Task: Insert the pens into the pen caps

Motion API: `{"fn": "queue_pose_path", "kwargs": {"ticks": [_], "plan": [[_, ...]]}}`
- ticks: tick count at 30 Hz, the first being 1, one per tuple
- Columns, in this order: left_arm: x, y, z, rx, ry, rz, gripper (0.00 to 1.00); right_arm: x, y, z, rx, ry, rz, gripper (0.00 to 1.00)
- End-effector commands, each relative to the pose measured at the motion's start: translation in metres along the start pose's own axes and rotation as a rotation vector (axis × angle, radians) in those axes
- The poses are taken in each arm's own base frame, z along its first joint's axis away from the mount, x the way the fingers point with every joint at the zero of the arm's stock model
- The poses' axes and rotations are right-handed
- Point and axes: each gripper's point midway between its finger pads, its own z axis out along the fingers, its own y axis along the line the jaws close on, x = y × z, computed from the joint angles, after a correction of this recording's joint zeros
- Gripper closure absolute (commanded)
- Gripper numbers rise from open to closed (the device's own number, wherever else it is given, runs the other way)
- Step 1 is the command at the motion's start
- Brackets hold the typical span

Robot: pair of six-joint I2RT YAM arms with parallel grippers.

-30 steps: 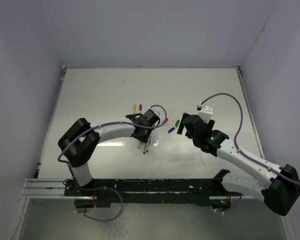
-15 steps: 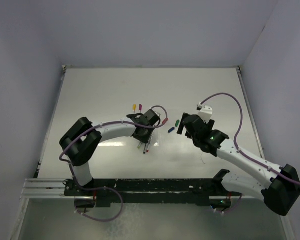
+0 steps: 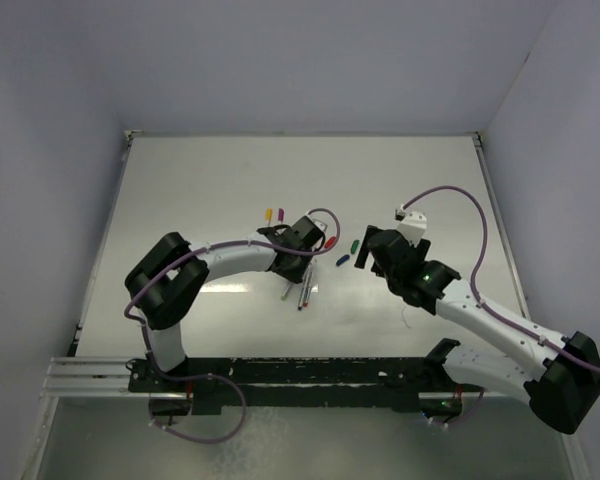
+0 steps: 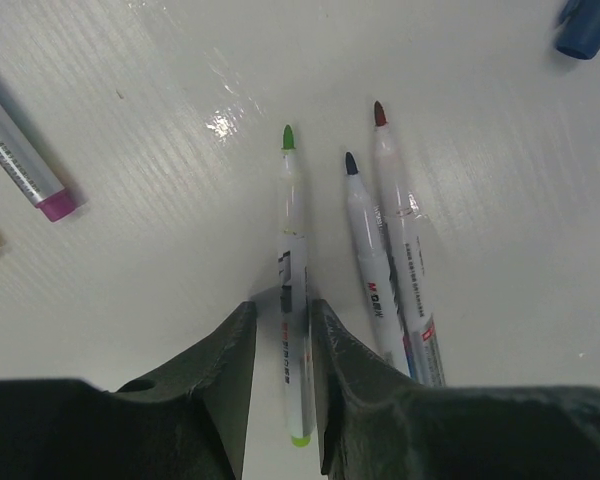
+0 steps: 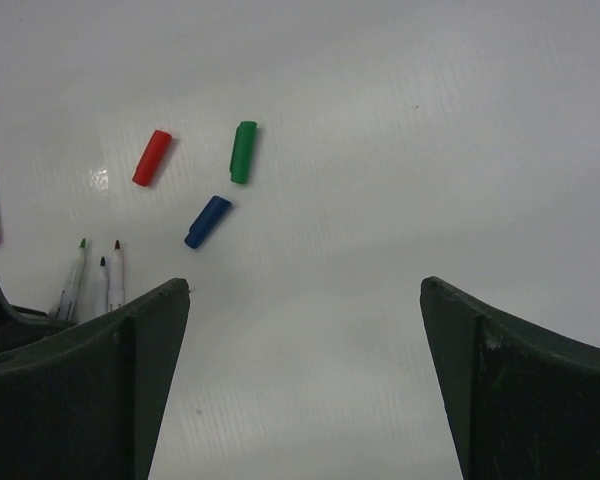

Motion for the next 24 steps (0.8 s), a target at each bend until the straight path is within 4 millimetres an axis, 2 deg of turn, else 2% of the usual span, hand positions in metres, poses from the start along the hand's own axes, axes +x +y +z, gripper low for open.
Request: {"fn": "queue_pose_path", "kwargs": {"ticks": [1,6,14,19,24], "plan": [[0.029,0.015,0.004,-0.064,0.109,-0.009,0.69,-0.008,0.002,-0.004,-0.015,-0.024,0.016,0.0],[0.034,0.013,0.006,-0.046,0.132,-0.002,0.73,-0.008,0.004,-0.003,-0.018,-0.024,0.016,0.0],[0.05,0.009,0.009,-0.019,0.202,0.008,1.0,-0.01,0.004,-0.004,-0.01,-0.016,0.007,0.0],[0.061,0.01,0.005,-0.018,0.232,0.01,1.0,-0.008,0.001,0.0,0.048,0.01,-0.023,0.05],[0.053,0.01,-0.009,0.003,0.173,-0.003,1.0,-0.004,0.002,0.007,0.122,0.062,-0.06,0.16]]}}
